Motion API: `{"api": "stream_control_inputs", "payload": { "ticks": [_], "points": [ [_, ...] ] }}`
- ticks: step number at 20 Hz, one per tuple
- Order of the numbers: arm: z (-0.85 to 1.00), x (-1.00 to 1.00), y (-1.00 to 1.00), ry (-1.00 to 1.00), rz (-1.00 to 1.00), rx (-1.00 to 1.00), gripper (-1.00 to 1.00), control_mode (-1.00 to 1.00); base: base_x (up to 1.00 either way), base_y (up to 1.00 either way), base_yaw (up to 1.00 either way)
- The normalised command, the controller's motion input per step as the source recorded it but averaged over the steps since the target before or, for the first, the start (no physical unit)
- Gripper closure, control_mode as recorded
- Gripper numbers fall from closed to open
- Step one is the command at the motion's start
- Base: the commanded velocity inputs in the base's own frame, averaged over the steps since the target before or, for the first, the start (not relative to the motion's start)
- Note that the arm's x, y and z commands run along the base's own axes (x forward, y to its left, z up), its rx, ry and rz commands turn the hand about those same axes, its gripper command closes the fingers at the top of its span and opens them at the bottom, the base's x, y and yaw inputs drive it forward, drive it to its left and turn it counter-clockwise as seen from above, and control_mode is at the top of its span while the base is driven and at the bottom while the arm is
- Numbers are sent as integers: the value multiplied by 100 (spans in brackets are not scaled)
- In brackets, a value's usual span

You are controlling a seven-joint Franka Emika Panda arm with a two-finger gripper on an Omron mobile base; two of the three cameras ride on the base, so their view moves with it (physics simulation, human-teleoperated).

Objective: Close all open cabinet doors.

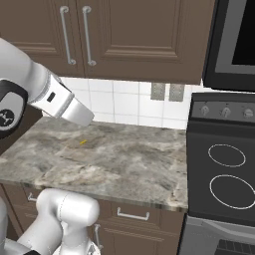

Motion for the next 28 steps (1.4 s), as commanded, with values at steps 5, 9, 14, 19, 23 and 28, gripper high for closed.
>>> {"api": "stream_control_inputs", "payload": {
  "ticks": [5,9,14,19,23,28],
  "points": [
    [0,-4,0,0,0,0,-100,100,-17,0,0],
    [0,0,0,0,0,0,-100,100,-34,-8,-17],
    [0,0,0,0,0,0,-100,100,-8,-58,-28],
    [0,0,0,0,0,0,-100,100,-2,-78,-34],
    [0,0,0,0,0,0,-100,100,1,-70,-46],
    [0,0,0,0,0,0,-100,100,18,-69,-48]
  ]
}}
